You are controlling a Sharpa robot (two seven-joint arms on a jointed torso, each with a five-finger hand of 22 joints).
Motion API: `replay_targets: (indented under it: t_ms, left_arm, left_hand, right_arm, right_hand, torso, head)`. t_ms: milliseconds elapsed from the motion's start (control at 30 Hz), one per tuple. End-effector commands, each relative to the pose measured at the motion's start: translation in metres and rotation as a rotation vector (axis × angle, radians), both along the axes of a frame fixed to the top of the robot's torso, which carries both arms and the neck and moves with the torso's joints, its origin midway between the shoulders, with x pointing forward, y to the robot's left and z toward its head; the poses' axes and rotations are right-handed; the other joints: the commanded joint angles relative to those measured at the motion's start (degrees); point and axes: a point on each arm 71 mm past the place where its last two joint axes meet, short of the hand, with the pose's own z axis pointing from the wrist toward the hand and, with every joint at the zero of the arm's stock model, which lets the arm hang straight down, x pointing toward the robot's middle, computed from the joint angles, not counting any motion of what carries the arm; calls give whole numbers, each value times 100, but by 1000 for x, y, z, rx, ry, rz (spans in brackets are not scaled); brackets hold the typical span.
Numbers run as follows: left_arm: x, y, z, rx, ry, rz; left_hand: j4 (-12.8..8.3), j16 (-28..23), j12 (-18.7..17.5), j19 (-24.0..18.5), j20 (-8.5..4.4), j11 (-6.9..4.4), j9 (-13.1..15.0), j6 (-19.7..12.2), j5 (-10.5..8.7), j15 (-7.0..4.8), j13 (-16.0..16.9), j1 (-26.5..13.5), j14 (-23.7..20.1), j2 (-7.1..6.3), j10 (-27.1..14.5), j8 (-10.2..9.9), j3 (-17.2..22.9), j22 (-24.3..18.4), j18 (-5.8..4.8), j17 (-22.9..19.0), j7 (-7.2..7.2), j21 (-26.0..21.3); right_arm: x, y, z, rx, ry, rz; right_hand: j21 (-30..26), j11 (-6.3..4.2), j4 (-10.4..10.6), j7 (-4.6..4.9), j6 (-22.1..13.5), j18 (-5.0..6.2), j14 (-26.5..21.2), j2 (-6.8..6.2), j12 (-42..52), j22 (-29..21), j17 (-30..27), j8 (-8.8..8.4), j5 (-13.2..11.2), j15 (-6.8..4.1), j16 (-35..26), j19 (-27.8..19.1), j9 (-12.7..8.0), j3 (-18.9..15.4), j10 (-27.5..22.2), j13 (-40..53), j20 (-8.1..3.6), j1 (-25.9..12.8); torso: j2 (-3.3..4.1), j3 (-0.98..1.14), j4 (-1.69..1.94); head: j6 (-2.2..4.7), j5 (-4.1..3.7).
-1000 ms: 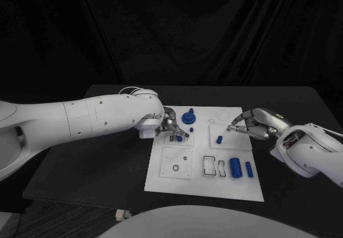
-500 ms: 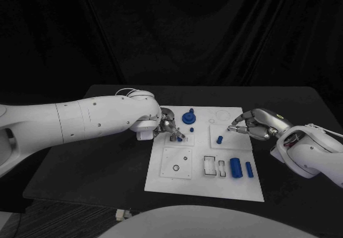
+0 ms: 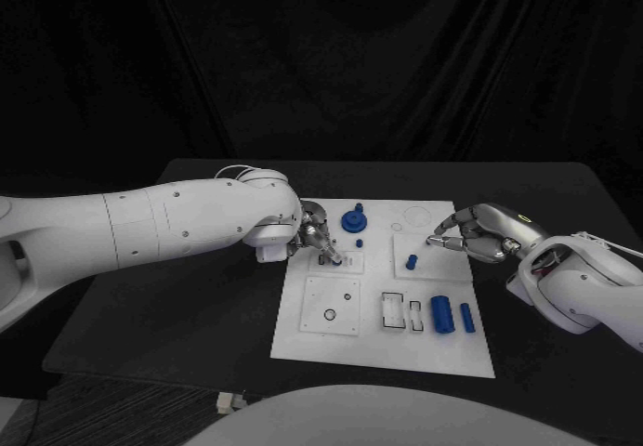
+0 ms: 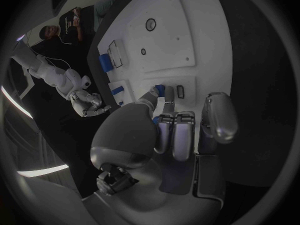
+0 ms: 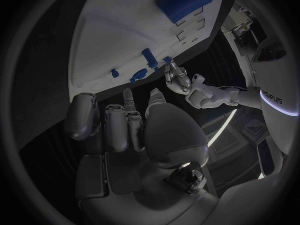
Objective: Assemble the parts on the task board
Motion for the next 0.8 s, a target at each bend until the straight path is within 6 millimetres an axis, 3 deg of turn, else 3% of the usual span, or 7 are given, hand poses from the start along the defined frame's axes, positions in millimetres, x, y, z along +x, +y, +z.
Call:
replay_targets:
  t_ms: [33, 800]
  left_arm:
    - [1, -3, 0, -28, -6, -3]
    - [7, -8, 1, -44, -28, 5]
  left_hand:
    - [-72, -28, -4, 24, 23, -10, -33, 61, -49, 17, 1505, 85, 556, 12, 608, -24, 33, 924, 46, 1414, 9, -20]
    - [-279, -74, -4, 15, -19, -57, -124, 145, -140, -26, 1505, 427, 545, 230, 608, -33, 333, 916, 50, 1387, -36, -60]
  right_arm:
    - [0, -1, -1, -1, 7, -8]
    - [-1, 0, -1, 0, 9, -6]
  right_hand:
    - [-16, -16, 6, 8, 20, 119, 202, 23, -21, 875, -5, 1, -5, -35, -16, -45, -5, -35, 305, 464, 9, 19]
    - [-42, -15, 5, 9, 20, 123, 200, 30, -26, 869, -9, 1, -3, -34, -21, -54, -6, -36, 302, 458, 10, 19]
  torso:
    - [6, 1, -2]
    - [6, 0, -1]
  head:
    - [-1, -3]
    - [-1, -4]
